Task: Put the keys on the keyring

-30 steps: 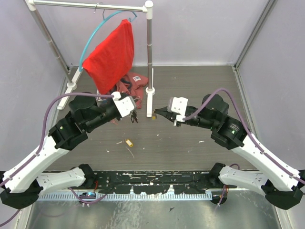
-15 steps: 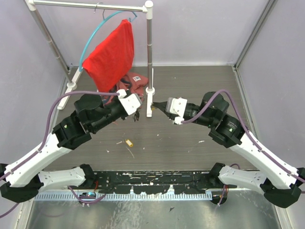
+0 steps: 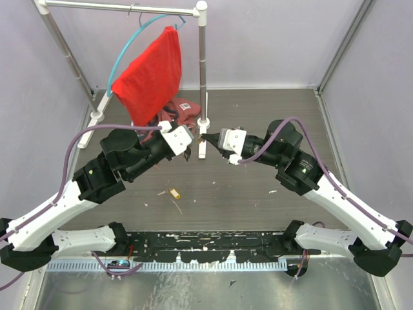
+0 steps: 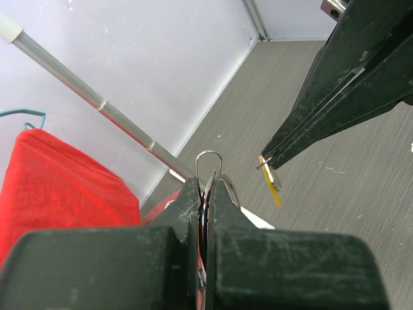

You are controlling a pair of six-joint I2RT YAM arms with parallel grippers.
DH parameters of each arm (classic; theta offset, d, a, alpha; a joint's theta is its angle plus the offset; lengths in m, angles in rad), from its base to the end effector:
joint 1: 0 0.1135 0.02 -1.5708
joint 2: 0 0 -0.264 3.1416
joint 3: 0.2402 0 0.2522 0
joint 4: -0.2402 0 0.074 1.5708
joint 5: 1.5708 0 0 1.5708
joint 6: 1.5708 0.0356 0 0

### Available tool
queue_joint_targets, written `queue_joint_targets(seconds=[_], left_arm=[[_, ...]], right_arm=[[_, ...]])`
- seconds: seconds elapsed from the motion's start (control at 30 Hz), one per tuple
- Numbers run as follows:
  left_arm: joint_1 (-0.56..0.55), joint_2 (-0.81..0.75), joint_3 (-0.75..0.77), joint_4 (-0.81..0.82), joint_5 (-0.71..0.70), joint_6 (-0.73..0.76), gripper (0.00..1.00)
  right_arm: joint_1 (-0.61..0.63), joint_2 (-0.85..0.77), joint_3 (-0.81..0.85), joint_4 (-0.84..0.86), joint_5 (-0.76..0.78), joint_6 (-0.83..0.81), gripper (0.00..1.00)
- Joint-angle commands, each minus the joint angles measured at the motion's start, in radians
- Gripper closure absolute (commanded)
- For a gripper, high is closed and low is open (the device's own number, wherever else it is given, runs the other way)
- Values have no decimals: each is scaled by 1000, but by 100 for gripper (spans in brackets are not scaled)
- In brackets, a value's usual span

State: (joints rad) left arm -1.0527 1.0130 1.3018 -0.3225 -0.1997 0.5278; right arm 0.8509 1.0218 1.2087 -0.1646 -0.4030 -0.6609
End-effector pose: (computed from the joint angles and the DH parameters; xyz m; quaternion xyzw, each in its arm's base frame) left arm 0.1086 -0.1762 0.4611 0.4595 0.5526 -0.1102 0.6865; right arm 0.1336 0.1735 0.4456 -0.5740 0.4003 0.2057 0.6841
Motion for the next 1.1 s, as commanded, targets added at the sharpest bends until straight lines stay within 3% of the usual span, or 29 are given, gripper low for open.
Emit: queue_joint_targets(seconds=[0.0,1.07], left_arm=[[-5,-5,14,71,-12,14,100],[-4,9,26,42,-21,15,100]], right_arm=[[4,14,53,102,-10,-7,99],[4,55,58,193,-29,38,99]])
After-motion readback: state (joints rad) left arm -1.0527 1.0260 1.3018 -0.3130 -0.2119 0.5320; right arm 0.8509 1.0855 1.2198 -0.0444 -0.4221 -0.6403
